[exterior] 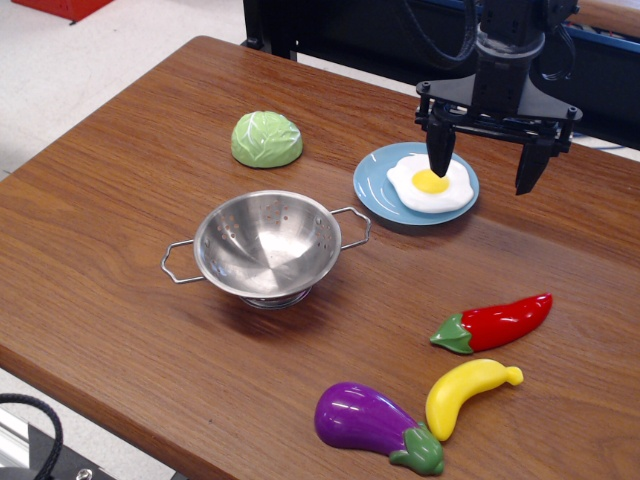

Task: Put banana in colander

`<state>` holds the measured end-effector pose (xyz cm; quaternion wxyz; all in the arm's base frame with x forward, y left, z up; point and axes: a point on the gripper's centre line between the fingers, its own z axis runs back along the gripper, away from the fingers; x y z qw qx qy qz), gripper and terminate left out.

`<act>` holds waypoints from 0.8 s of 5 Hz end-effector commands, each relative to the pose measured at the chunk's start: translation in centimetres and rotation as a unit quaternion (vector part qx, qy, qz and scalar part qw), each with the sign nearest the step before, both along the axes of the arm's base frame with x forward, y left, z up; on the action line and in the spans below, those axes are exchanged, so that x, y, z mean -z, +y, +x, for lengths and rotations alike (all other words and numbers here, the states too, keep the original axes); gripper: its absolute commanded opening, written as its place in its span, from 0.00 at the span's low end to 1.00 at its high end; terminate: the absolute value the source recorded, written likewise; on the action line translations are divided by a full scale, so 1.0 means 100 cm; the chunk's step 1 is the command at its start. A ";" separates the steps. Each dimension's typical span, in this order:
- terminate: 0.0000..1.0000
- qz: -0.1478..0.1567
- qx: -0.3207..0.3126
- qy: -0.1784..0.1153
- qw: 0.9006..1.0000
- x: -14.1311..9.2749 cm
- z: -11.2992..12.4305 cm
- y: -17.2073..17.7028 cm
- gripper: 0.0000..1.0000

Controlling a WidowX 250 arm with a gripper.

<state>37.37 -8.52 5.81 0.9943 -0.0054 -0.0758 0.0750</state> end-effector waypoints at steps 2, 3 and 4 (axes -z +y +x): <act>0.00 -0.024 0.080 -0.015 0.996 -0.009 -0.027 -0.009 1.00; 0.00 -0.032 0.124 -0.003 0.992 -0.018 -0.055 -0.019 1.00; 0.00 -0.041 0.170 0.002 0.985 -0.026 -0.089 -0.023 1.00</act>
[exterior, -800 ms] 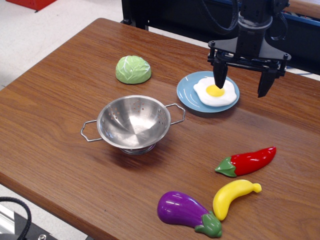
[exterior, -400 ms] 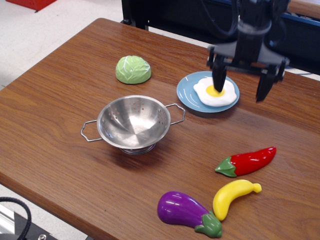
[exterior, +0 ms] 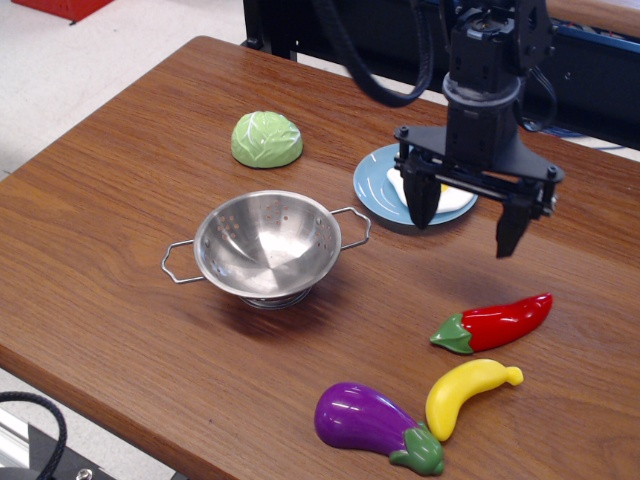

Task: Put banana in colander

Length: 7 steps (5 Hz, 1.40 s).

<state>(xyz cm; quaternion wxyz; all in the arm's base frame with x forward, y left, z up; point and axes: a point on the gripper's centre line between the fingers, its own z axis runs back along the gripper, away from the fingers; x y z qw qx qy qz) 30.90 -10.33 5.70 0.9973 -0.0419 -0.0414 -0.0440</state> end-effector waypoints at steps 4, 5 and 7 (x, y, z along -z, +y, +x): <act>0.00 0.015 0.111 -0.003 0.994 0.008 -0.075 -0.025 1.00; 0.00 0.029 0.114 -0.005 0.993 0.021 -0.078 -0.025 1.00; 0.00 0.022 0.096 -0.003 0.995 0.040 -0.074 -0.036 1.00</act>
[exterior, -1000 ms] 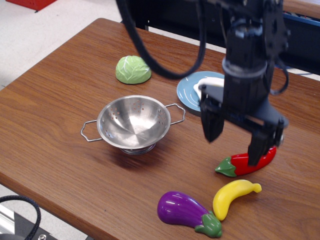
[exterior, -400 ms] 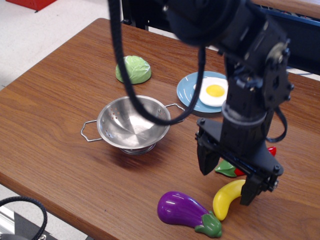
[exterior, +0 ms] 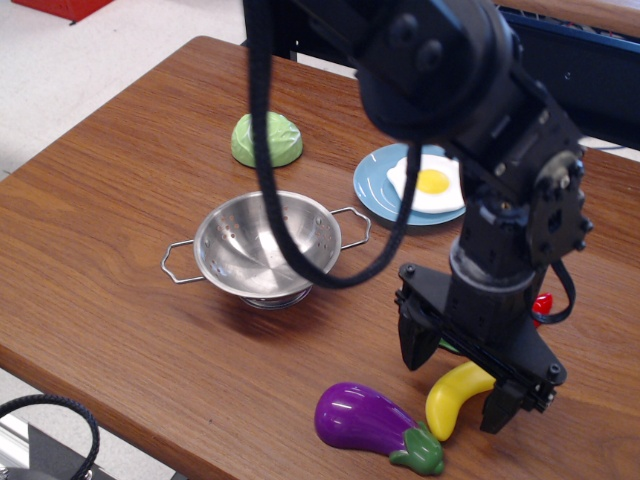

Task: Put banana in colander

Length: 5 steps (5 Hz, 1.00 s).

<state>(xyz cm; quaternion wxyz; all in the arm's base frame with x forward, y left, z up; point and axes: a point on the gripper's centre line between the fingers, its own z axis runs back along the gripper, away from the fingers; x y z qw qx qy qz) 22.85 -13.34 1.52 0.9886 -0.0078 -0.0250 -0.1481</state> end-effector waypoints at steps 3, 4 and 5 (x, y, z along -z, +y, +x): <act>0.00 -0.033 -0.010 -0.011 0.999 -0.012 0.013 -0.012 0.00; 0.00 -0.061 -0.031 -0.017 0.997 -0.040 0.028 -0.004 0.00; 0.00 -0.081 -0.096 -0.042 0.991 -0.069 0.052 0.042 0.00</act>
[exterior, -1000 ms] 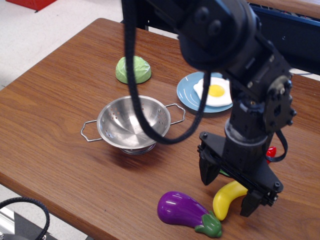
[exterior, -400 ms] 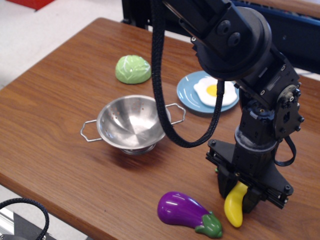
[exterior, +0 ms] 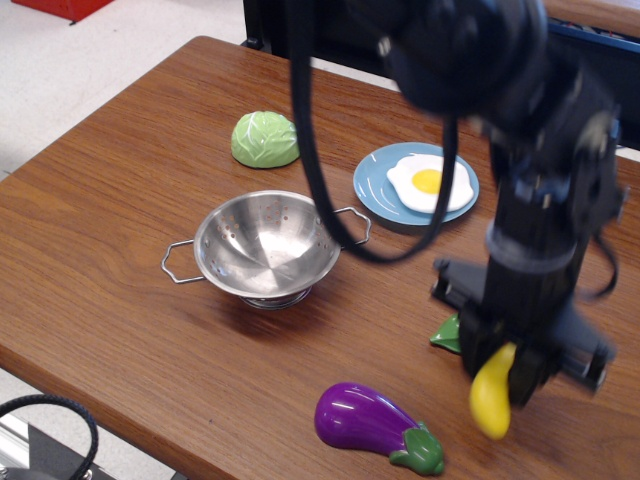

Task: Put banana in colander

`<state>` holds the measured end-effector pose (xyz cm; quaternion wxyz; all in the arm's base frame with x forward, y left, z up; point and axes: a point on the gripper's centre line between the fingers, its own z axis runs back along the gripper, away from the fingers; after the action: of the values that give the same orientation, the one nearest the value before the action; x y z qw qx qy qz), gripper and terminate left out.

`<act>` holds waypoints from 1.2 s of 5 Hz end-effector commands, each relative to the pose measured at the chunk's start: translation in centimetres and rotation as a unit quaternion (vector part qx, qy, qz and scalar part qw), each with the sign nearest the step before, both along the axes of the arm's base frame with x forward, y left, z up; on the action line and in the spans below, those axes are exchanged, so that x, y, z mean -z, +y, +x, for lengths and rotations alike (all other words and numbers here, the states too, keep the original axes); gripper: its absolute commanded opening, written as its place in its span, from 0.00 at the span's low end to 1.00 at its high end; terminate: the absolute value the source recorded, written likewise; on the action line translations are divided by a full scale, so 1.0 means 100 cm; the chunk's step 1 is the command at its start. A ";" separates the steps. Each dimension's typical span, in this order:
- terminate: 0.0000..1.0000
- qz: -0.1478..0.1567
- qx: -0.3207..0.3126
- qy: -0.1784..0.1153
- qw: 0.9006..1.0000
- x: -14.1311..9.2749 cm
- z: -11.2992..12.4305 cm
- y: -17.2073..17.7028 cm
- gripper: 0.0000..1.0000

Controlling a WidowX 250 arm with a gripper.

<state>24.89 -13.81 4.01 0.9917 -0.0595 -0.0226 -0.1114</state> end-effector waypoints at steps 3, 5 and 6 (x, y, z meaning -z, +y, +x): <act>0.00 0.023 -0.094 -0.039 0.995 -0.049 0.035 0.171 0.00; 0.00 0.058 -0.066 -0.043 0.995 -0.033 0.017 0.187 1.00; 0.00 0.055 -0.083 -0.036 0.994 -0.032 0.018 0.180 1.00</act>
<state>26.33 3.46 5.42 0.9990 -0.0034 -0.0325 -0.0297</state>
